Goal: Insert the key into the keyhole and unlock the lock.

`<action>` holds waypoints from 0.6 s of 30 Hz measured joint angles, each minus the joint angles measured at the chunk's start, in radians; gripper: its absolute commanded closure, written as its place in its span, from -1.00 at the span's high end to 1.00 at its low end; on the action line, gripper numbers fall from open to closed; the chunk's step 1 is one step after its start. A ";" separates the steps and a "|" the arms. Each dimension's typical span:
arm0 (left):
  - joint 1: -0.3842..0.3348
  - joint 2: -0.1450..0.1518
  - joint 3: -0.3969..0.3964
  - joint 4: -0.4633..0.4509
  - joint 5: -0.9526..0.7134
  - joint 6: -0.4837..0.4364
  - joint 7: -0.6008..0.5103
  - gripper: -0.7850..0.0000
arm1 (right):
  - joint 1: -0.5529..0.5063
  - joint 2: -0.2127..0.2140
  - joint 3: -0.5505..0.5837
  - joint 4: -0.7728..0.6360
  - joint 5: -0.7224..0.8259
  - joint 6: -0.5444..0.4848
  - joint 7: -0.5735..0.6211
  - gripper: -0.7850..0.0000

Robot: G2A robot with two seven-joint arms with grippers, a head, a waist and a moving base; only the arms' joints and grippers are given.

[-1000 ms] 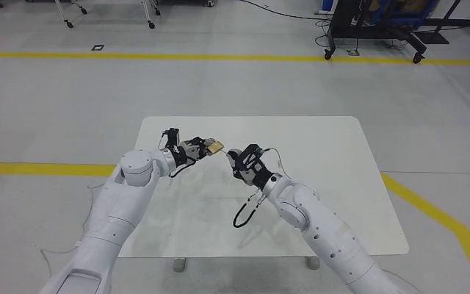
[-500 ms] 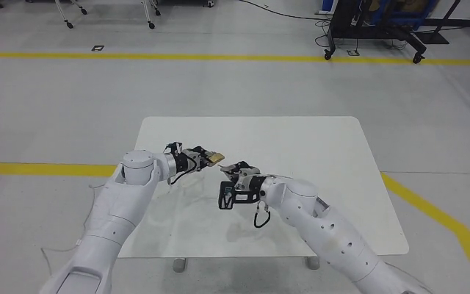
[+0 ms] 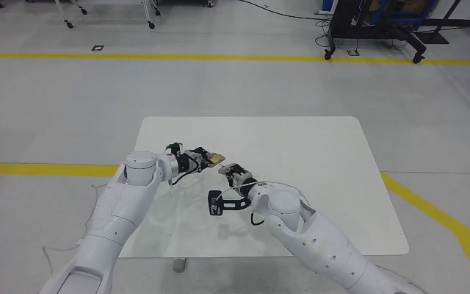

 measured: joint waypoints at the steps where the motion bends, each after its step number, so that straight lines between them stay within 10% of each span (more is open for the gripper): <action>1: 0.000 0.000 0.000 0.000 0.000 -0.001 0.000 -1.00 | 0.005 -0.004 -0.005 0.007 -0.004 0.003 0.008 -1.00; 18: -0.002 0.001 0.002 0.003 -0.004 0.001 0.012 -1.00 | 0.009 -0.029 -0.007 0.025 -0.043 0.028 0.053 -1.00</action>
